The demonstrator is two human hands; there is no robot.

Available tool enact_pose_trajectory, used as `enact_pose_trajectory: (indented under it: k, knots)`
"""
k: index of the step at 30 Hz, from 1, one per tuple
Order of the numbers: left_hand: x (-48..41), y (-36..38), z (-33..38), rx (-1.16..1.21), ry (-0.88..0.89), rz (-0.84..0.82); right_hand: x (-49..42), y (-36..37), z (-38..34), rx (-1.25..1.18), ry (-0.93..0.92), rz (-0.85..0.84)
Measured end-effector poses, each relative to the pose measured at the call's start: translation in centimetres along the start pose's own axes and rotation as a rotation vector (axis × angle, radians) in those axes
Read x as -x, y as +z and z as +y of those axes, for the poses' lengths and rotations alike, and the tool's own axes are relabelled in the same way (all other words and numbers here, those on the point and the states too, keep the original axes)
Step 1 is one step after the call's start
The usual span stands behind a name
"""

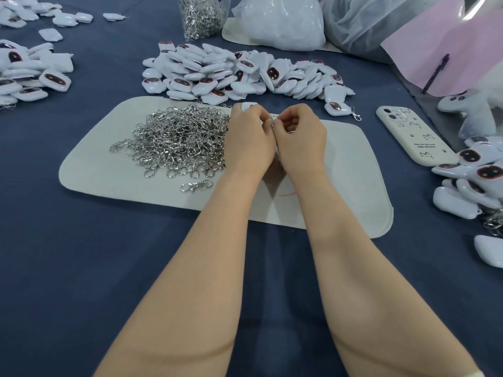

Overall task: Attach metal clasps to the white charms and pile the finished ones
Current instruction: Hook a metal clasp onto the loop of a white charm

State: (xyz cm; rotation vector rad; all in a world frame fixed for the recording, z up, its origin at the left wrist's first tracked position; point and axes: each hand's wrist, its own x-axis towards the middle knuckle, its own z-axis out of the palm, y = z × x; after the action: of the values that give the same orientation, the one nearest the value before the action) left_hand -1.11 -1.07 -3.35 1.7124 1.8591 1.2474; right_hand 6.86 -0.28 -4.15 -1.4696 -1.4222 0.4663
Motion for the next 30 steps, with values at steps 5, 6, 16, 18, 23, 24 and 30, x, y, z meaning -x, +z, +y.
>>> enact_pose_trajectory:
  k: [5,6,16,18,23,24,30]
  knots:
    - [0.04,0.01,0.04,-0.005,-0.007,0.001,0.11,-0.01,-0.17,0.026,-0.028,0.024]
    - [0.04,0.03,0.05,-0.005,-0.006,0.0,0.11,-0.02,-0.19,0.032,-0.035,0.026]
    - [0.07,0.06,-0.05,-0.016,-0.014,0.003,0.22,0.06,-0.41,0.052,-0.027,0.021]
    - [0.02,0.09,-0.1,-0.019,-0.014,0.003,0.21,0.03,-0.43,0.057,-0.026,0.023]
    - [0.01,0.09,-0.16,-0.034,-0.01,0.001,0.18,0.06,-0.34,0.067,-0.021,0.015]
    - [0.01,0.08,-0.16,-0.038,-0.009,0.002,0.13,0.06,-0.33,0.073,-0.018,0.014]
    - [-0.01,0.06,-0.21,-0.048,0.008,-0.002,-0.03,0.15,-0.2,0.074,-0.009,0.0]
